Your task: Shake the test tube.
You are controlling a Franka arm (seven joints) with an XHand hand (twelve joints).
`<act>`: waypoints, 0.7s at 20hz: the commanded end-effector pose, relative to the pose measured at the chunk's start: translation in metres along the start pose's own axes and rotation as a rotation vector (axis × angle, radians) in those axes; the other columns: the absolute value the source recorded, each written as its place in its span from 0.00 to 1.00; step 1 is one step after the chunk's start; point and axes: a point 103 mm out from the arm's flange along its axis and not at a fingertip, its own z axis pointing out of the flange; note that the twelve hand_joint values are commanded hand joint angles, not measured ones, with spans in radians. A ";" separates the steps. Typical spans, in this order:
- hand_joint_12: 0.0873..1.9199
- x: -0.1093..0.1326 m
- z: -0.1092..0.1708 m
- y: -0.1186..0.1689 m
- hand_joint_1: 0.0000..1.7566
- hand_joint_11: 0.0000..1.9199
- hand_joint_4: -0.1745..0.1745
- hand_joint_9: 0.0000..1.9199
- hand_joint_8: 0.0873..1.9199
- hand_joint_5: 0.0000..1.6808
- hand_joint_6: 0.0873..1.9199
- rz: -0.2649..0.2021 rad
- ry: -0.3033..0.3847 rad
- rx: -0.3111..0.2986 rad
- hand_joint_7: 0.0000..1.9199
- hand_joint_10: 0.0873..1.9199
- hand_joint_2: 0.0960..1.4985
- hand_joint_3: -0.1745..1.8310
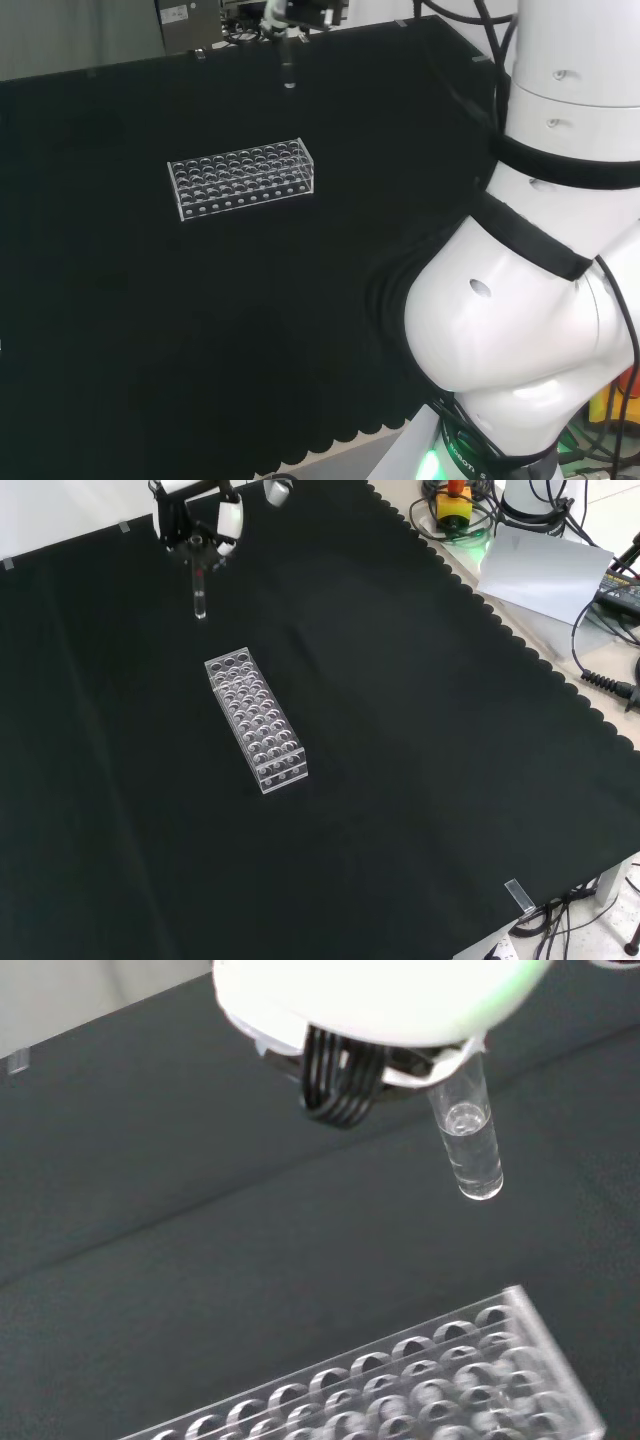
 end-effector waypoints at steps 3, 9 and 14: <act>0.56 0.101 0.033 -0.022 0.75 0.53 0.00 0.81 0.35 0.75 0.34 -0.190 0.042 0.086 0.68 0.32 0.34 0.49; 0.56 0.142 0.045 -0.040 0.75 0.53 0.00 0.81 0.35 0.75 0.35 -0.269 0.074 0.127 0.68 0.32 0.34 0.49; 0.56 0.151 0.048 -0.047 0.75 0.53 0.00 0.80 0.35 0.75 0.35 -0.284 0.070 0.134 0.68 0.32 0.34 0.49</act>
